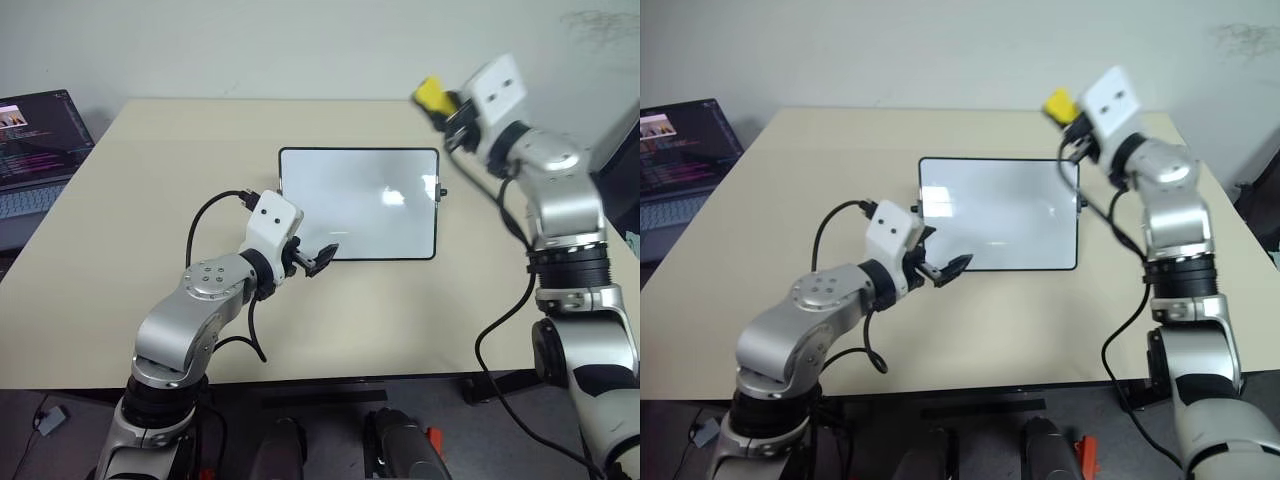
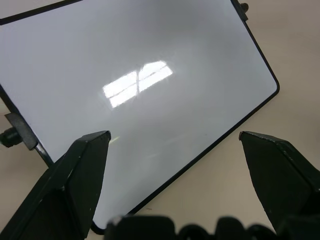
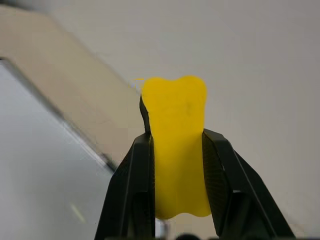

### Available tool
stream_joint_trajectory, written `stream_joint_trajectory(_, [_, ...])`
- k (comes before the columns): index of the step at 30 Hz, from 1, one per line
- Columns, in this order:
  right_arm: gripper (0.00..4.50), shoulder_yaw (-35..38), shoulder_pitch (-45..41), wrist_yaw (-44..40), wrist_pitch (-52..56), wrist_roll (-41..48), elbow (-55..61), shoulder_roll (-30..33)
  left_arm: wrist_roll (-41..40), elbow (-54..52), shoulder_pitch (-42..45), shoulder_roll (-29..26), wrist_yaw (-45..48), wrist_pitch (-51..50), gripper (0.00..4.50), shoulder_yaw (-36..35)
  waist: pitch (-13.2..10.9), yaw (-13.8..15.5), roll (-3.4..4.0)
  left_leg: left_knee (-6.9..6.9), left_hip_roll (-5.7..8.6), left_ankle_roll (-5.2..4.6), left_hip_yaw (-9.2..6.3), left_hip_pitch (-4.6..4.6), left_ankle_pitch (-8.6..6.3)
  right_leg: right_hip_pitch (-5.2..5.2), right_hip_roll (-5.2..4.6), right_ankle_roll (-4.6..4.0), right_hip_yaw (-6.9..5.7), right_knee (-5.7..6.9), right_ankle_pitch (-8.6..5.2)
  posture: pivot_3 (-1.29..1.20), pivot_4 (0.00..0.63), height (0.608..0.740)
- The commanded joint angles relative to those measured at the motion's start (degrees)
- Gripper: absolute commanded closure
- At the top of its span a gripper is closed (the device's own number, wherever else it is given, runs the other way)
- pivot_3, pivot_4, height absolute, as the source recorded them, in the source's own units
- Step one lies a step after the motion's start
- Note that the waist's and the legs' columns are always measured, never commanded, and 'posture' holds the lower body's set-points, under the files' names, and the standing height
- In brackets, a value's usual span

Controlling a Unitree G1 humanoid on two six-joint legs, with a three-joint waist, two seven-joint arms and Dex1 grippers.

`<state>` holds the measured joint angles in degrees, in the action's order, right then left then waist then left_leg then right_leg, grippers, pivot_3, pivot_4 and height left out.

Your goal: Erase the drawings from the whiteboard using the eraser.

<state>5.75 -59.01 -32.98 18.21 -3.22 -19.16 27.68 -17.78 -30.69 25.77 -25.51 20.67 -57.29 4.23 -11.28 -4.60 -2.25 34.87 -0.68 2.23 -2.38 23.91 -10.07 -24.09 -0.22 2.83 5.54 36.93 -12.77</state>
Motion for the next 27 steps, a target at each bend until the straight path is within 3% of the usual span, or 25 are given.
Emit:
stream_joint_trajectory(1, [3.53, 8.1, -2.6, 6.6, 3.7, 5.0, -1.8, 1.0, -0.2, -1.3, 0.9, 0.0, -0.1, 0.4, 0.0, -0.9, 0.0, 0.0, 0.0, 0.0, 0.0, 0.0, 0.01, 0.0, 0.0, 0.0, 0.0, 0.0, 0.01, -0.01, 0.0, 0.0, 0.15, 0.74])
stream_joint_trajectory(10, [3.53, 17.5, -0.1, 18.6, 11.0, 9.1, -9.6, 6.0, 0.0, -0.9, 1.3, 0.2, -0.1, 0.8, 0.0, -0.6, 0.0, -0.1, 0.0, -0.01, 0.0, 0.0, 0.06, 0.0, 0.0, -0.01, 0.0, 0.0, 0.05, -0.01, 0.0, 0.0, 0.15, 0.74])
stream_joint_trajectory(27, [3.53, 19.1, 11.8, 21.6, 19.9, 12.8, -12.6, 8.9, 0.1, 0.6, 1.9, -0.4, 0.8, 1.4, 0.0, -0.2, 0.0, -0.3, 0.0, 0.02, 0.02, -0.01, 0.1, -0.01, 0.0, 0.0, 0.01, 0.25, 0.1, 0.01, 0.14, 0.0, 0.15, 0.74])
